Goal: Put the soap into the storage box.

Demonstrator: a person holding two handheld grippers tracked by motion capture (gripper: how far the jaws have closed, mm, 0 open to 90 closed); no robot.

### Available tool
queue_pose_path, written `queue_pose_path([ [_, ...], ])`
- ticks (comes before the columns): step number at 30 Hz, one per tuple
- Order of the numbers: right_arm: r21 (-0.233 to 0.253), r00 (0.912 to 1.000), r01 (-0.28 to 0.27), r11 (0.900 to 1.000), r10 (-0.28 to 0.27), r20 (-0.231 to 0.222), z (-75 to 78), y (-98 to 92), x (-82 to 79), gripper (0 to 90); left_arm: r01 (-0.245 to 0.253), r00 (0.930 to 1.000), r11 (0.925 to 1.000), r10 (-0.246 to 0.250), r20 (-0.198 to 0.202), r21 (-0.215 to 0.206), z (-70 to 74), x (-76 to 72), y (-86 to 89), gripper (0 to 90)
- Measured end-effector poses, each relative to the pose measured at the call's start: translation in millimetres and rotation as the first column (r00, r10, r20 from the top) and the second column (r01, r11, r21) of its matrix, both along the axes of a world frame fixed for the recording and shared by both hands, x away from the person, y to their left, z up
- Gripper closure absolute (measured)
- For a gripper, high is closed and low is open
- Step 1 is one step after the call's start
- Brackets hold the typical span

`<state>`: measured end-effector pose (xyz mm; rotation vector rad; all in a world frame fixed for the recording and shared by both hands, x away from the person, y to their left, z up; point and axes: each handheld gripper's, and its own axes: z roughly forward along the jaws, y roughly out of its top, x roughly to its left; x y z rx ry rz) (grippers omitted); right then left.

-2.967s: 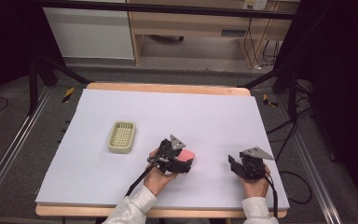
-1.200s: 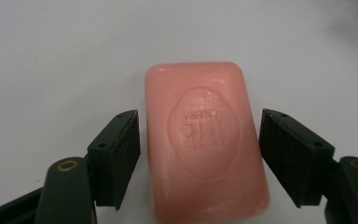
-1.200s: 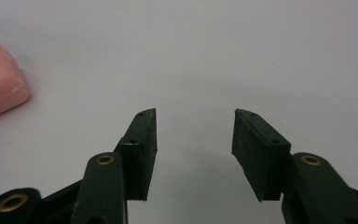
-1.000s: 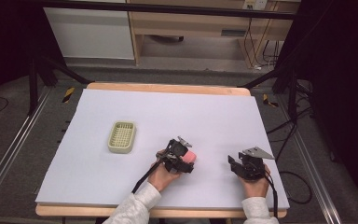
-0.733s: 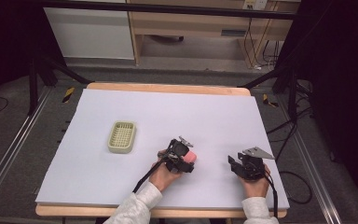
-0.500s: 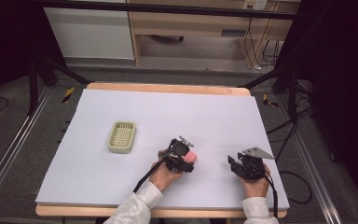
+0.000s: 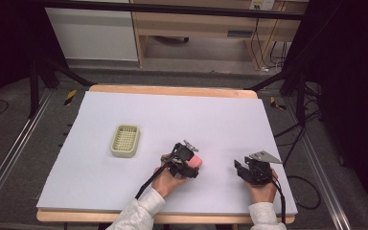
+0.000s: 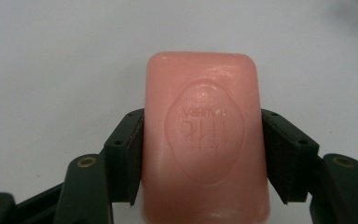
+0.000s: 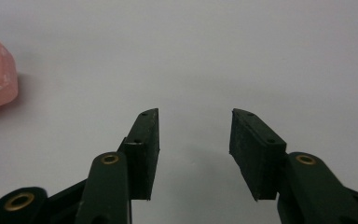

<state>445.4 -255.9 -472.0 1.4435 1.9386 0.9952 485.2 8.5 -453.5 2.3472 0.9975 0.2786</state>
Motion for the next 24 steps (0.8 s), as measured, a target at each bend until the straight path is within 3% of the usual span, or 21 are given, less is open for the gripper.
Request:
queue_pose_path([
  [14, -0.003, 0.9998, 0.013, 1.000, -0.013, 0.012, 0.3, 0.3, -0.6, 46.1, -0.012, 0.9985, 0.9992, 0.014, 0.052, -0.039, 21.1, -8.8, 29.4, 36.9],
  [24, -0.006, 0.9997, 0.022, 1.000, -0.021, 0.015, -0.4, 0.1, -0.5, 43.7, -0.042, 0.9970, 0.9980, 0.045, 0.063, -0.048, 29.1, -8.7, 52.9, 36.9],
])
